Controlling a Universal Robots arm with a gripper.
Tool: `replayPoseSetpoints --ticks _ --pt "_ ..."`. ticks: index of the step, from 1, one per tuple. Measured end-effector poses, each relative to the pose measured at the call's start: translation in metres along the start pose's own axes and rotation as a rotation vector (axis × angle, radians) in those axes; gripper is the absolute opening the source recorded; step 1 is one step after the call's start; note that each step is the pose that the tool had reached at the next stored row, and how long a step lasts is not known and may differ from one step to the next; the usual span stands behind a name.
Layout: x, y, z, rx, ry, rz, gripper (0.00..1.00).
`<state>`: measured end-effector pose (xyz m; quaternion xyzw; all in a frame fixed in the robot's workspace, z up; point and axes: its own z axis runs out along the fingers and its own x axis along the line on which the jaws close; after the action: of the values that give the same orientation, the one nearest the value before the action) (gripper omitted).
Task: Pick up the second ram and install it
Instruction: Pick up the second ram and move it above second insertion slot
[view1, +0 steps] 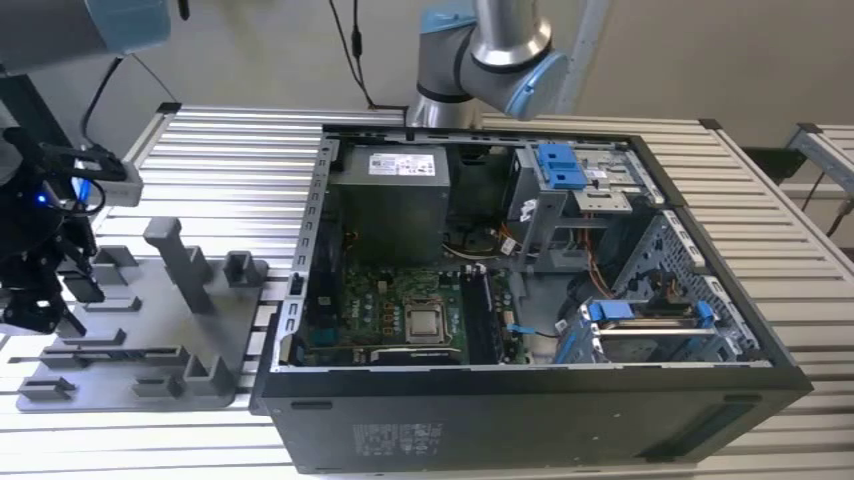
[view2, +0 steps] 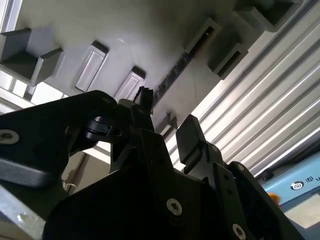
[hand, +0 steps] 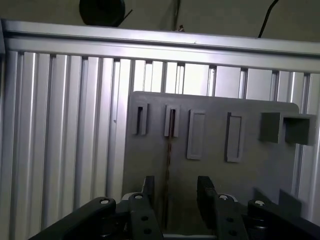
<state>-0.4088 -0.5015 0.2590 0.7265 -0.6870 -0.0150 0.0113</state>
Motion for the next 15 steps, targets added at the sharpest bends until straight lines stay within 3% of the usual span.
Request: replayPoseSetpoints --ticks 4,11,15 --pt "0.0003 -0.0003 0.007 0.0017 0.0007 0.0 0.48" --pt "0.0003 -0.0006 0.0171 0.0164 0.0028 -0.001 0.48" --pt "0.0004 -0.0009 0.0236 0.0177 0.0061 -0.001 0.48"
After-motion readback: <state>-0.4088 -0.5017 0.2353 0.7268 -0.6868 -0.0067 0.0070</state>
